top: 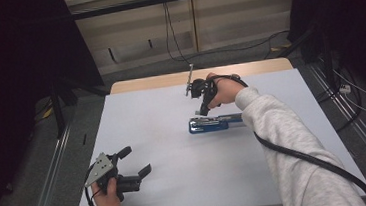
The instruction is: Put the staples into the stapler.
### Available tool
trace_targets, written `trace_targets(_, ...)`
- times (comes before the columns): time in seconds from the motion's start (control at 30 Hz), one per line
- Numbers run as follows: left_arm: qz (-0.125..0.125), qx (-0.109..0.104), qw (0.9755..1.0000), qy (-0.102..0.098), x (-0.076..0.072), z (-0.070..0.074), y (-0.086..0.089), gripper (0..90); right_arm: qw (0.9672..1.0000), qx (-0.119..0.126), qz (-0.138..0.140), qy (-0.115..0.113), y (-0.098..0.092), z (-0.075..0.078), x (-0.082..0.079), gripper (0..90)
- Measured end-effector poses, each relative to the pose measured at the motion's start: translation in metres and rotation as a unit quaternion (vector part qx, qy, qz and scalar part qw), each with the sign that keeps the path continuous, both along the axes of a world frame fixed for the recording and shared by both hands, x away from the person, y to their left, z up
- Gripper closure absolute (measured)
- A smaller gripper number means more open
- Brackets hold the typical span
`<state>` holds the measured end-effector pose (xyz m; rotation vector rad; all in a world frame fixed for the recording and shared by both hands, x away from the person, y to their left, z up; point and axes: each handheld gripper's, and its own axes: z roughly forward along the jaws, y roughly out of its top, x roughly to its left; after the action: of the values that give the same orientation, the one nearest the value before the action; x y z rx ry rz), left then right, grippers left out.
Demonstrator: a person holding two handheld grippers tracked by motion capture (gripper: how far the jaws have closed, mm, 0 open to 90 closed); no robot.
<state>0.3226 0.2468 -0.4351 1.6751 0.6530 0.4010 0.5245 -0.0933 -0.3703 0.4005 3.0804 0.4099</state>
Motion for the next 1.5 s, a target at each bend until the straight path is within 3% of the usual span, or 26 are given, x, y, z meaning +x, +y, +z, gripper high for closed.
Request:
trace_targets(0.97,0.001,0.003,1.0,0.008,0.0,-0.001,0.0,1.9,0.9998,-0.007,0.018,0.005,0.017,0.004,0.001,78.3)
trace_targets(1.5,0.003,0.004,1.0,0.007,0.0,-0.001,0.0,1.9,0.9997,-0.004,0.021,0.009,0.02,-0.003,0.002,78.3)
